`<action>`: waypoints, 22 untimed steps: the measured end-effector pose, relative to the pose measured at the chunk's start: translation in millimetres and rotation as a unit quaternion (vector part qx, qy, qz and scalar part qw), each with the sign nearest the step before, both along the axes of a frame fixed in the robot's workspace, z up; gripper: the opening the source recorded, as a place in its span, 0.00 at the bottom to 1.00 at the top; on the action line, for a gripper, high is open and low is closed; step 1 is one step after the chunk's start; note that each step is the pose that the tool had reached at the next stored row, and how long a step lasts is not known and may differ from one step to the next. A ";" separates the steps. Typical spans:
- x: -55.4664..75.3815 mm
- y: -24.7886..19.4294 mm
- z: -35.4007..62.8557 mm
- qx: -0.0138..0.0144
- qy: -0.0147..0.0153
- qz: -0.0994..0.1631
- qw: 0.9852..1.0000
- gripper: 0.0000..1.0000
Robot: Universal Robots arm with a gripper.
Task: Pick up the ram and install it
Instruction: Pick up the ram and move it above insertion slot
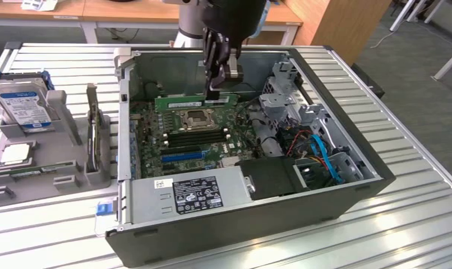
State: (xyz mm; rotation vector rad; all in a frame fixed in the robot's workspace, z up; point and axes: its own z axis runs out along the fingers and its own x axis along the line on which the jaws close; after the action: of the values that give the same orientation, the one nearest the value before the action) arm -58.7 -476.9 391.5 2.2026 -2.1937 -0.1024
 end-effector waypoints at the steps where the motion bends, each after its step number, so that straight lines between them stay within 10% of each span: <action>1: 1.4 0.0 0.0 0.000 0.000 0.000 1.000 0.12; 22: 11.1 4.6 -0.2 0.000 0.000 0.000 1.000 0.12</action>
State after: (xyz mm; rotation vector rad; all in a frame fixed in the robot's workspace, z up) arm -47.6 -472.3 391.3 2.2027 -2.1938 -0.1025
